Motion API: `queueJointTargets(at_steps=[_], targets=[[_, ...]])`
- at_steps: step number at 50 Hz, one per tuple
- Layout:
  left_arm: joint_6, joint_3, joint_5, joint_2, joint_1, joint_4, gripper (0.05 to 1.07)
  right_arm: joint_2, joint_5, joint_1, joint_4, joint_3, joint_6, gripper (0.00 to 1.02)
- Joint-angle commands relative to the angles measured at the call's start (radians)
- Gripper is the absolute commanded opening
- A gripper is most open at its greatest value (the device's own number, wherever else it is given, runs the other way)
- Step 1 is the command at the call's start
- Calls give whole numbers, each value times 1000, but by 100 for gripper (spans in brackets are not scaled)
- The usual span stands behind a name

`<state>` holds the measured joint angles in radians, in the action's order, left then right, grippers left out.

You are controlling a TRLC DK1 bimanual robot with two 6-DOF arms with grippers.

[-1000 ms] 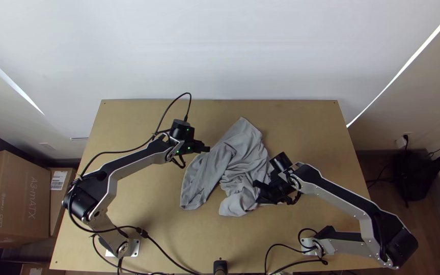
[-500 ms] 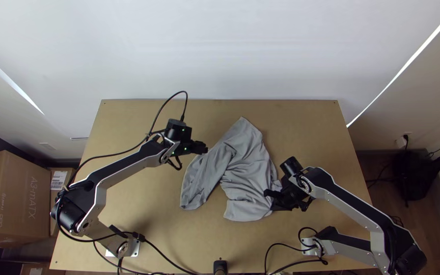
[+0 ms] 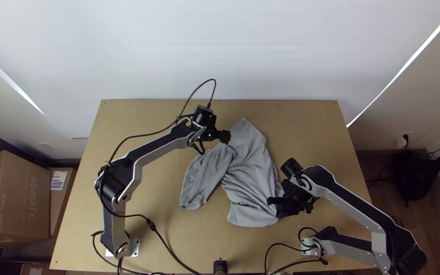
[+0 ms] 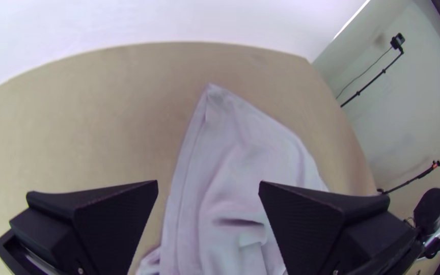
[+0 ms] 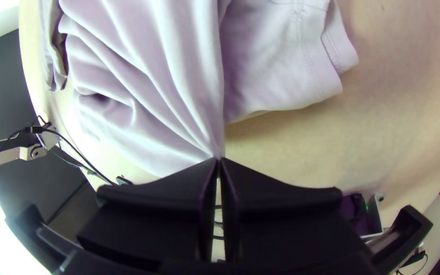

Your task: Fold the t-shirt

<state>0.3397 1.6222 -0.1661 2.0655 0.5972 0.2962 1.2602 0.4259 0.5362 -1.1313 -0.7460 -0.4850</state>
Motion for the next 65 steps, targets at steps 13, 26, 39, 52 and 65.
queueJointTargets(at_steps=[13, 26, 39, 52, 65], targets=[[-96, 36, -26, 105, 65, 103, 73, 48, 1, -16, -28, -70, 16, 2], [-87, -62, -24, -1, 23, 72, 8, 54, 1, -82, -64, -124, 57, 2], [-117, -314, -27, -351, -112, 96, 8, 131, -1, -237, -130, -196, 198, 2], [-111, -571, -33, -657, -103, 207, 8, 237, -4, -291, -283, -349, 326, 2], [-149, -731, -81, -774, 27, 386, 8, 215, -7, -323, -285, -388, 368, 2]])
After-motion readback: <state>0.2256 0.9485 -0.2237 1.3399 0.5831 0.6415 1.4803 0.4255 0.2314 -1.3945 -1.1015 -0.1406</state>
